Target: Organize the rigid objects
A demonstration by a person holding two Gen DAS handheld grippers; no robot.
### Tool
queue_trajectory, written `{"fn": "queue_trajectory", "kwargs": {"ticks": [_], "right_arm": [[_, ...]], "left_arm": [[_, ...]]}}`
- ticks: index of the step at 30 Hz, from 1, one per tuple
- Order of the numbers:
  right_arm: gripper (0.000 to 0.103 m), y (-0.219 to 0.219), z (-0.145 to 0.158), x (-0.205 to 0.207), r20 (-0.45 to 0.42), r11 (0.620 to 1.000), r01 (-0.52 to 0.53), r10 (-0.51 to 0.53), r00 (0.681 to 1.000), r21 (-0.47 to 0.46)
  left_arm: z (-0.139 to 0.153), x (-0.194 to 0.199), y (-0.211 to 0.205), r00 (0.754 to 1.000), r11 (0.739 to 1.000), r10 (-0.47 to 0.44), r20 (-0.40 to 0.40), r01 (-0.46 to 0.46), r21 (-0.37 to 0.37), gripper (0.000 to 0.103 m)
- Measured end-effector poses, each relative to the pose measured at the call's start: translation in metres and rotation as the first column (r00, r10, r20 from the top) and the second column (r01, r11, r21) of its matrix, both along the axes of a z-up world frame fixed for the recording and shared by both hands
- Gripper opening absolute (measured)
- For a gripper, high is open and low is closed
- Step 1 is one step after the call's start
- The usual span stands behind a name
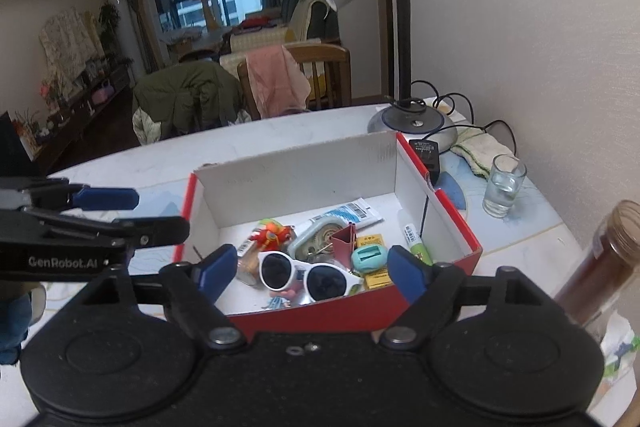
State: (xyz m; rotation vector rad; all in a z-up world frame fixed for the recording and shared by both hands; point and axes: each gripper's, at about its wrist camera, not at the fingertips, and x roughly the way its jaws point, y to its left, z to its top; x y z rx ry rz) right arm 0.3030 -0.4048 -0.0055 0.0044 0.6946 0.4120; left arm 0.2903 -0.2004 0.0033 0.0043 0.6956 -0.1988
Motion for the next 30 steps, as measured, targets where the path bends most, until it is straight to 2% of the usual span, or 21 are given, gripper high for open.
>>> {"fn": "queue_trajectory", "kwargs": {"ticks": [4,7,11,13,30], "right_arm": [[0.089,0.0,0.005,-0.014,0.02,1.0,0.011,-0.011,1.0,0.024],[0.093,0.0,0.008,-0.021,0.025,0.999,0.007,-0.008,1.0,0.043],[0.101,0.0,0.01,-0.033,0.04,0.998,0.01,-0.012,0.999,0.061],[0.103,0.0,0.011,-0.039,0.046,0.997,0.016,-0.019,0.999,0.069],[0.103,-0.008,0.022,-0.073,0.067,0.994,0.043,-0.05,0.997,0.104]], "left_arm": [[0.004,-0.016,0.007,1.0,1.0,0.005,0.006,-0.005,-0.02,0.082],[0.006,-0.026,0.012,1.0,0.999,0.011,0.004,-0.011,-0.037,0.087],[0.008,-0.037,0.017,1.0,0.999,0.028,0.011,-0.027,-0.047,0.09],[0.009,-0.042,0.02,1.0,0.998,0.028,0.013,-0.028,-0.061,0.103],[0.013,-0.072,0.011,0.998,0.996,0.02,0.051,-0.015,-0.085,0.103]]}}
